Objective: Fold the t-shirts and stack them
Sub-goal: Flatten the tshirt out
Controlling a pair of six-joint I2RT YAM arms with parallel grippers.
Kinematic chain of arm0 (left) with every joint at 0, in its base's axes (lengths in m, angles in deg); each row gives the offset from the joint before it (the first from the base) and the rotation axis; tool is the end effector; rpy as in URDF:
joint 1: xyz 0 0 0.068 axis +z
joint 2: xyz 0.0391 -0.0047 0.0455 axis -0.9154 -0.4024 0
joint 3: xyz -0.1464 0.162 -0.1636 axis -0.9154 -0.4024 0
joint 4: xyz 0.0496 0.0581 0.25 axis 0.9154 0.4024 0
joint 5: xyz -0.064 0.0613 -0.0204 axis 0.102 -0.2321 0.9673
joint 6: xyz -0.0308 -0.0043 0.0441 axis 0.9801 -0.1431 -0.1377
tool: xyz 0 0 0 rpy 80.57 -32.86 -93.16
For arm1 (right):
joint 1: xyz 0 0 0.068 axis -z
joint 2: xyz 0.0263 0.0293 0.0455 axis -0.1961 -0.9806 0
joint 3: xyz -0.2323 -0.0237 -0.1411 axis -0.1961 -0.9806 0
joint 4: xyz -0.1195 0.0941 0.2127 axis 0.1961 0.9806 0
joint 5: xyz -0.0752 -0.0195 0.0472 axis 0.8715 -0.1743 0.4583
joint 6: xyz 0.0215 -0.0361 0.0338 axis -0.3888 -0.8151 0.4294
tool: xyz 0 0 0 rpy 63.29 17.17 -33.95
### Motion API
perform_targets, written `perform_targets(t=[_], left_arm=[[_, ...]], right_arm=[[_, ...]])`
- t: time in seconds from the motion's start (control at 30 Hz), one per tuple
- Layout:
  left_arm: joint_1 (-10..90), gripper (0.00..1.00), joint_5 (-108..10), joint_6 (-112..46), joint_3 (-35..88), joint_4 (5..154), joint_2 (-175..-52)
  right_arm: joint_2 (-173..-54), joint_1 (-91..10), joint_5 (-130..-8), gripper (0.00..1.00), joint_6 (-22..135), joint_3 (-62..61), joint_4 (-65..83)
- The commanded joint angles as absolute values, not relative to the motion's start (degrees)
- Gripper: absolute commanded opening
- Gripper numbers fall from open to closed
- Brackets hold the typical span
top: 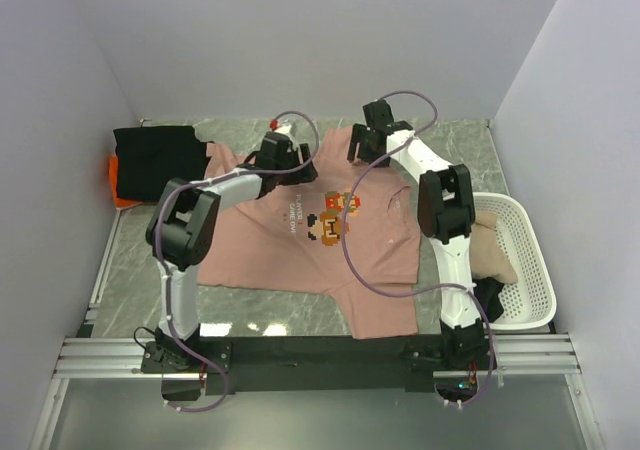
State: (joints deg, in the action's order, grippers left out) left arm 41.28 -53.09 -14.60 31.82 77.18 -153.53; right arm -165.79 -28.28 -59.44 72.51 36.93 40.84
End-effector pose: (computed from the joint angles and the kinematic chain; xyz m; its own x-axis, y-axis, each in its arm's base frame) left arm 0.4105 -0.1941 0.1886 -0.6706 -0.2340 -0.7040 0.1628 0.8794 -0.4473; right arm 0.4969 0.1506 0.1904 -0.8052 0.1615 -0.5706 0.0423 0.9754 0.2164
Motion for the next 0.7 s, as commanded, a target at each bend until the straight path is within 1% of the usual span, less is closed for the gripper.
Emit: perform_targets(t=[0.0, 0.1, 0.23, 0.3, 0.37, 0.43, 0.57, 0.67], left_arm=[[40.0, 0.72, -47.8, -12.7, 38.2, 77.1, -157.5], [38.6, 0.72, -46.2, -12.4, 42.2, 78.5, -161.2], [37.3, 0.72, -45.0, -11.1, 44.1, 77.5, -164.0], [36.6, 0.72, -44.0, -10.5, 45.9, 77.6, -165.5], [35.6, 0.72, -43.8, -10.4, 47.7, 77.6, -166.3], [34.8, 0.72, -43.7, -10.2, 49.2, 78.1, -167.8], [33.3, 0.72, -42.6, -9.2, 53.7, 78.5, -170.6], [32.3, 0.72, -42.0, -8.8, 56.8, 79.1, -173.0]], right_arm=[[-168.6, -27.3, -60.9, 0.79, 70.8, 44.7, 47.9], [-172.2, -26.2, -62.7, 0.79, 71.2, 49.1, 51.6], [-174.5, -23.6, -65.0, 0.79, 71.9, 49.4, 52.7], [-174.8, -21.8, -65.4, 0.78, 72.1, 49.1, 53.1], [-174.8, -20.5, -69.2, 0.75, 72.0, 48.3, 52.5], [-174.6, -19.6, -69.7, 0.72, 72.3, 48.4, 52.2], [-175.8, -18.9, -70.8, 0.72, 71.8, 51.4, 54.3], [-175.3, -18.4, -71.5, 0.72, 71.3, 50.6, 54.3]])
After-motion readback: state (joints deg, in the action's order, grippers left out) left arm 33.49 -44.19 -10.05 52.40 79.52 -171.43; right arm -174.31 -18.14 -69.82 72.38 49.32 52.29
